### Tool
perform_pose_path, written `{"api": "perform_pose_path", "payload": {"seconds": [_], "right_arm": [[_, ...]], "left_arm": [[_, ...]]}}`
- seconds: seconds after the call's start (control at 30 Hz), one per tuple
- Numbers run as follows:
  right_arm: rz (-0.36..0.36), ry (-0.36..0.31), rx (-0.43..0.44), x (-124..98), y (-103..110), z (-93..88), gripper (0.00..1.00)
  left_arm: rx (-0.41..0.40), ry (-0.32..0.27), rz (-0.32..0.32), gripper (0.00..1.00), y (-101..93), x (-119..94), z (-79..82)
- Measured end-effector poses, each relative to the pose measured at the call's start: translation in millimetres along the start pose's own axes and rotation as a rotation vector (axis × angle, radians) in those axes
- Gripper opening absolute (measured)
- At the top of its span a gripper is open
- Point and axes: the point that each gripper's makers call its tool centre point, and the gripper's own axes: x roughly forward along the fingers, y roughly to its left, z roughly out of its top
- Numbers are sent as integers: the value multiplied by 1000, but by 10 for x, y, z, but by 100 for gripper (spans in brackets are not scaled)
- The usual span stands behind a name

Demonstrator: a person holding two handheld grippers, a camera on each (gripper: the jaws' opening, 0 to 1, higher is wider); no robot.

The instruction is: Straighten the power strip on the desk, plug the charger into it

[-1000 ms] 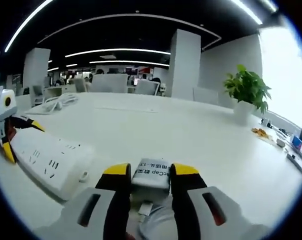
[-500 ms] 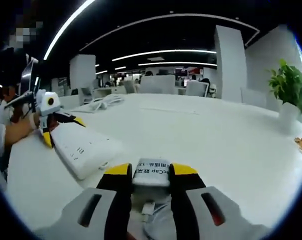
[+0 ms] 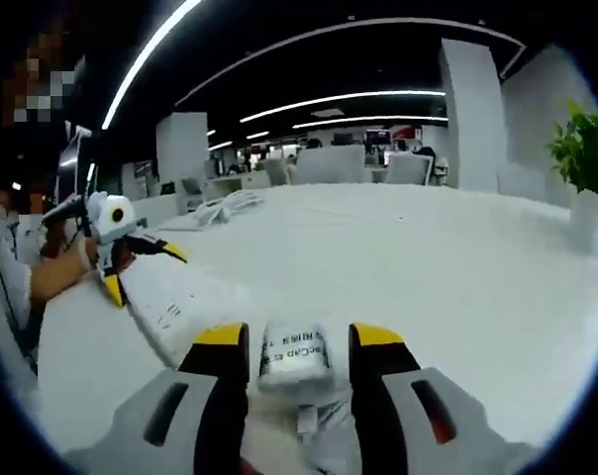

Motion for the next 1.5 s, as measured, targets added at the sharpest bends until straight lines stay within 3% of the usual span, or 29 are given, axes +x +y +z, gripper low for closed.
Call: {"api": "perform_pose_path", "payload": {"seconds": [0.13, 0.17, 0.27, 0.33, 0.37, 0.57, 0.7, 0.93, 1.0, 1.1, 1.23, 1.4, 1.5], "right_arm": [[-112, -5, -43, -77, -21, -25, 46], [-124, -15, -94, -86, -14, -28, 44], [-138, 39, -218, -73, -61, -139, 36], [-125, 45, -201, -54, -69, -172, 28], [-119, 34, -154, -50, -66, -164, 27], [-93, 19, -219, -62, -65, -157, 27], [-93, 48, -152, -74, -63, -158, 26], [-52, 122, -182, -291, 363, 181, 26], [-27, 174, -128, -335, 495, 219, 26], [9, 183, -88, -358, 728, 310, 26], [15, 224, -91, -340, 877, 298, 26], [-3, 283, 9, -266, 935, 175, 26], [-29, 319, -13, -210, 949, 78, 26]], "left_arm": [[0, 0, 0, 77, -1, 1, 1], [0, 0, 0, 77, 0, 1, 1], [0, 0, 0, 77, 1, 1, 2], [0, 0, 0, 77, 0, 1, 2], [0, 0, 1, 77, 0, 1, 2], [-1, 0, 2, 77, -2, 4, 3], [-1, 0, 2, 77, -2, 5, 3], [-1, 0, 2, 77, 0, 4, 1], [-1, 0, 2, 77, 0, 4, 1], [-1, 0, 3, 77, -4, 4, 1], [-1, 0, 3, 77, -1, 0, 3], [-1, 0, 3, 77, 2, -2, 7], [-1, 0, 3, 77, 9, -1, 14]]}}
